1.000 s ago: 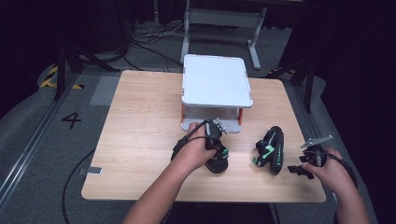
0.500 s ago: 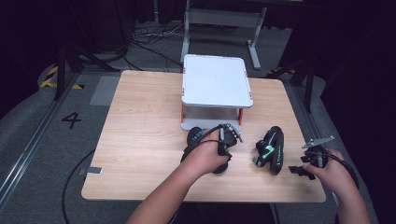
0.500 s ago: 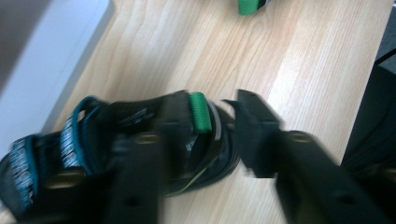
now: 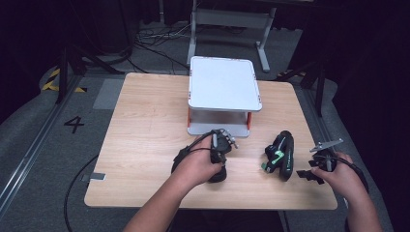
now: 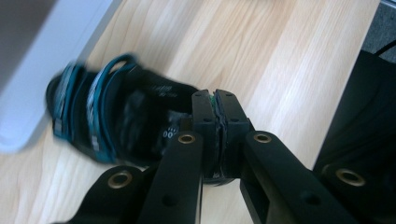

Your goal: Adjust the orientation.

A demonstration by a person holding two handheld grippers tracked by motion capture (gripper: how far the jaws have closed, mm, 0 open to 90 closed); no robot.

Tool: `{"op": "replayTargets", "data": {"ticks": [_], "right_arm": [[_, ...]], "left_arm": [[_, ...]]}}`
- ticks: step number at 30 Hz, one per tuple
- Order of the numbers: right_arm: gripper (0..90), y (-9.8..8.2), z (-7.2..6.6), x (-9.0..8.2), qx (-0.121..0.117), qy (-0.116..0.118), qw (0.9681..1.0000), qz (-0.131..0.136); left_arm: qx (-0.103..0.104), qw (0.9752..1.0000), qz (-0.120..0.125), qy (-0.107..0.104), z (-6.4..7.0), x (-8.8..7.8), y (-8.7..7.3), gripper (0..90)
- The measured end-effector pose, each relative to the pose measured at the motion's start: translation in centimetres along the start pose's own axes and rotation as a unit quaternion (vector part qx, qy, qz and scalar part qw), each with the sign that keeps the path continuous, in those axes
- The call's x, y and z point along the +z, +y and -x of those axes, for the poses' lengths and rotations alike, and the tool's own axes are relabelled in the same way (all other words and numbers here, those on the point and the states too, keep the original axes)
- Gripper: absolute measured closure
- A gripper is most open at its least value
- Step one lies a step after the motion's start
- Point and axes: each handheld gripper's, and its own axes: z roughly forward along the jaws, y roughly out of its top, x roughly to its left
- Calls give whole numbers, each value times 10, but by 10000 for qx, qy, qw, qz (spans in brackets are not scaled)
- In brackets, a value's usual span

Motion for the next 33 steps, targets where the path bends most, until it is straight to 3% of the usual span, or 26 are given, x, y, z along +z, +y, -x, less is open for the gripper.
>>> {"op": "replayTargets", "data": {"ticks": [4,9,12,15,19,20,22,26,29,33], "right_arm": [[292,5,-4,1,-66,10,10000,6],[292,4,-5,0,-52,-10,10000,-49],[292,2,-5,-2,-14,-4,10000,-34],[292,0,-2,-5,29,-9,10000,12],[291,-4,2,-9,110,-48,9999,57],[291,-5,3,-10,153,-42,9998,84],[291,-5,3,-10,172,-27,9998,93],[296,-5,4,-13,160,-30,9996,226],[309,-2,4,-20,177,-39,9990,411],[312,1,4,-28,225,53,9993,290]], "left_arm": [[-38,9999,-119,-85,2,0,-20,881],[64,9998,-70,-186,7,6,-23,869],[24,9999,26,-162,5,6,-23,819],[-132,9999,83,-7,1,0,-26,587],[-401,9988,206,193,-9,-13,-34,455],[-544,9975,218,388,-15,-17,-40,428],[-625,9967,202,485,-19,-19,-44,420],[-964,9912,227,873,-38,-32,-62,374],[-1159,9876,134,1049,-50,-38,-75,352],[-1463,9835,-27,1065,-63,-42,-95,328]]}}
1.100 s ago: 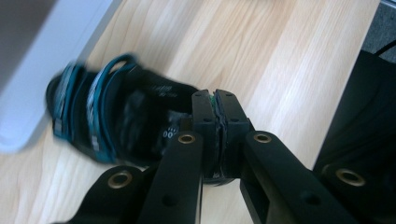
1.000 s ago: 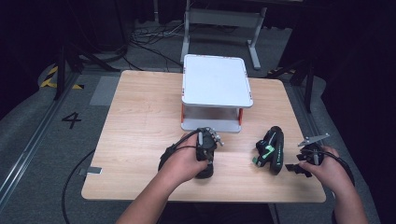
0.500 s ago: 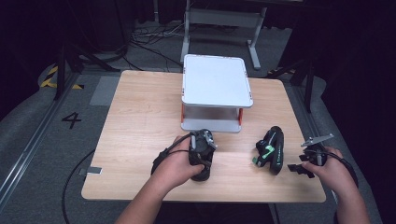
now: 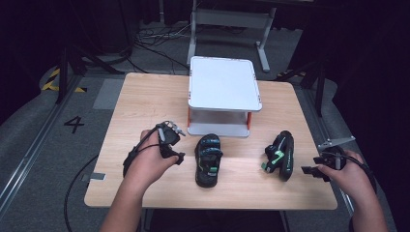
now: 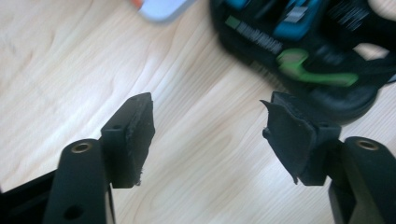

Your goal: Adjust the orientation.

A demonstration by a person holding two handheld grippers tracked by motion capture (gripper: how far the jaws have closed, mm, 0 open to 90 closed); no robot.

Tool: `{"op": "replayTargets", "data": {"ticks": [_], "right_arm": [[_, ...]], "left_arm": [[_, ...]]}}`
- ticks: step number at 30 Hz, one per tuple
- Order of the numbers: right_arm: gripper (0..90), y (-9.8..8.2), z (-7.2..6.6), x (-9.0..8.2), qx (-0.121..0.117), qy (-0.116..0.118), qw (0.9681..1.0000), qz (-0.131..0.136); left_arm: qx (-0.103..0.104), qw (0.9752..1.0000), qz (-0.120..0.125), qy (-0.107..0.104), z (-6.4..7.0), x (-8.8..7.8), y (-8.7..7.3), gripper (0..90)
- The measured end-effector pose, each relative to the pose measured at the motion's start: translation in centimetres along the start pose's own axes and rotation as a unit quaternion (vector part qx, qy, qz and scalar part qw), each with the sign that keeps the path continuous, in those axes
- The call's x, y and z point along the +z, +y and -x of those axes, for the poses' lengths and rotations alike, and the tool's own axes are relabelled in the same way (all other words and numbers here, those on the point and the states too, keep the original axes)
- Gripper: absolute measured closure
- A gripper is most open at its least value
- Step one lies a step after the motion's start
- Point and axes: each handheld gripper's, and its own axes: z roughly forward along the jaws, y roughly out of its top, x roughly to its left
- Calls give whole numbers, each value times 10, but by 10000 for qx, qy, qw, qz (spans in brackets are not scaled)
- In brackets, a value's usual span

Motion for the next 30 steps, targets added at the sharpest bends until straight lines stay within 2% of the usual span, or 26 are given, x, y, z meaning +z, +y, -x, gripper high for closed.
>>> {"op": "replayTargets", "data": {"ticks": [1,2,5,11,13,17,19,22,23,27,29,30], "right_arm": [[310,1,0,-1,13,-25,10000,18],[310,1,0,-1,13,-25,10000,18],[272,2,0,-1,91,-126,9997,166],[321,10,-2,-8,-139,-190,9994,250],[330,20,-2,-12,-183,-237,9992,264],[372,32,-4,-18,-143,-127,9994,290],[386,44,-10,-22,-330,-149,9992,167],[386,54,-15,-23,-472,-120,9988,84],[386,54,-15,-23,-472,-120,9988,84],[388,71,-25,-20,-805,-77,9967,59],[393,78,-32,-16,-1005,20,9949,18],[394,84,-41,-11,-1121,177,9935,-22]], "left_arm": [[-104,9998,-111,-86,-9,2,-8,324],[-104,9998,-111,-86,-9,2,-8,319],[-351,9984,-427,-98,-22,6,-20,317],[-517,9964,-664,-141,-40,16,-40,281],[-588,9962,-618,-195,-45,21,-45,277],[-640,9957,-631,-218,-51,24,-50,271],[-691,9955,-603,-231,-55,26,-53,271],[-799,9943,-685,-196,-60,27,-59,275],[-799,9943,-685,-196,-60,27,-59,275],[-881,9941,-613,-177,-62,23,-66,276],[-913,9939,-593,-198,-61,22,-69,276],[-915,9939,-586,-192,-61,21,-71,276]]}}
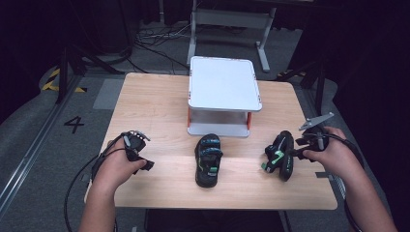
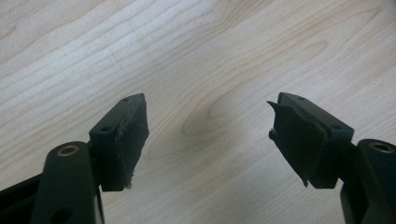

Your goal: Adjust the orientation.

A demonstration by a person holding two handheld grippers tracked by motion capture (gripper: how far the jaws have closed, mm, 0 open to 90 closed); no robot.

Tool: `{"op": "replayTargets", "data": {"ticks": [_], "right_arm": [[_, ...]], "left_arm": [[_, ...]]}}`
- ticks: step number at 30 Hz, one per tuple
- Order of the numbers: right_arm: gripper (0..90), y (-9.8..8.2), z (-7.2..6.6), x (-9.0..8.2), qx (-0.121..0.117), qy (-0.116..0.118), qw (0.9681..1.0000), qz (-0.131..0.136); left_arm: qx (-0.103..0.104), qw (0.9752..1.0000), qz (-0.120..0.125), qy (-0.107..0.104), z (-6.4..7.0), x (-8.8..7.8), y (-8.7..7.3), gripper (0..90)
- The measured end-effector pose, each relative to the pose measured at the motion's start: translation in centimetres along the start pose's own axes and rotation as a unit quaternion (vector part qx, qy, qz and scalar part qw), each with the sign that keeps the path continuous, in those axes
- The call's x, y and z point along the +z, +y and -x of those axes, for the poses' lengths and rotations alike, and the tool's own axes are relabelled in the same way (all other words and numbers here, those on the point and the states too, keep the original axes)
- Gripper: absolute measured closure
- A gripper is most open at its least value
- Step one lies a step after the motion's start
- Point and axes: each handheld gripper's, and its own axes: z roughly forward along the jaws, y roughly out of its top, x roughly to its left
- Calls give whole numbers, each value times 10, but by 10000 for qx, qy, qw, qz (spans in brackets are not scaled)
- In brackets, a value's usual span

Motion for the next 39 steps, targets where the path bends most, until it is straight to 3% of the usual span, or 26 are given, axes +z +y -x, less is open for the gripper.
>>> {"op": "replayTargets", "data": {"ticks": [5,11,15,23,24,25,29,32,39], "right_arm": [[418,16,-11,11,-295,123,9994,-155],[441,40,-18,29,-454,141,9984,-317],[469,52,-19,44,-466,126,9965,-680],[499,66,-16,84,-549,2,9871,-1507],[497,67,-16,91,-606,-33,9837,-1691],[497,67,-16,91,-606,-33,9837,-1691],[513,67,-16,106,-669,-66,9779,-1981],[594,68,-14,112,-717,-149,9737,-2156],[650,70,-17,104,-723,-299,9707,-2273]], "left_arm": [[-23,10000,-22,30,1,-2,-9,276],[36,10000,35,-57,5,-3,-14,276],[22,10000,46,-83,6,-4,-17,275],[-42,10000,21,-69,6,-4,-26,276],[-37,10000,23,-60,6,-4,-26,275],[-31,10000,17,-63,6,-4,-26,275],[-8,10000,-11,-63,7,-2,-26,276],[18,10000,-28,-91,9,-1,-24,276],[80,9999,-66,-136,11,1,-21,276]]}}
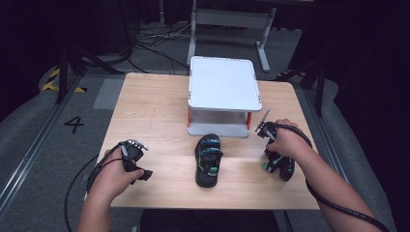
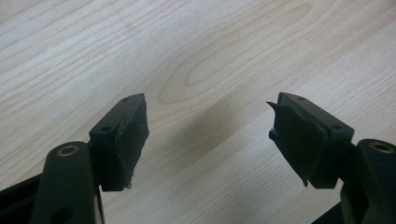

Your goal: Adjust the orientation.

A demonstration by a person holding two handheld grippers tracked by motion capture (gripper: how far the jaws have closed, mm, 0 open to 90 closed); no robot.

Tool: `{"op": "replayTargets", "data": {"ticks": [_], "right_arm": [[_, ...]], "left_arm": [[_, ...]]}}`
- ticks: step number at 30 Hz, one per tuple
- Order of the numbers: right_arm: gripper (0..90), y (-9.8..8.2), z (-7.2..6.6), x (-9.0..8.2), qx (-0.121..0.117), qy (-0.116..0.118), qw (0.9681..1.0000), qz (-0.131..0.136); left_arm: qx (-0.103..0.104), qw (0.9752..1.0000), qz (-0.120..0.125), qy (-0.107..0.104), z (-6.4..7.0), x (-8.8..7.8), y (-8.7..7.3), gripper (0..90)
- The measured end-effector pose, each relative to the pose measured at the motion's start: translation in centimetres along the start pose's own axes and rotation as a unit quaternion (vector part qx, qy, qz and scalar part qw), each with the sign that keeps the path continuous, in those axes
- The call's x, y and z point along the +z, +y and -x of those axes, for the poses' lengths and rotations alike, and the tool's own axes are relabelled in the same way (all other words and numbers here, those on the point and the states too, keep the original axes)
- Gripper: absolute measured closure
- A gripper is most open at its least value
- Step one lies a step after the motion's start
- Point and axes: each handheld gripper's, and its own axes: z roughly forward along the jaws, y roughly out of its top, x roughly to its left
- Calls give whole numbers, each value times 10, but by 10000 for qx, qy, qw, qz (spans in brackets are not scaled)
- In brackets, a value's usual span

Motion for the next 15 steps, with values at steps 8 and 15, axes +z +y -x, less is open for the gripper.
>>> {"op": "replayTargets", "data": {"ticks": [8,15], "right_arm": [[666,-14,-2,-23,78,59,9996,247],[674,-13,-18,-47,-54,689,9928,981]], "left_arm": [[38,10000,14,-24,2,2,6,276],[94,10000,-6,-31,4,4,10,276]]}}
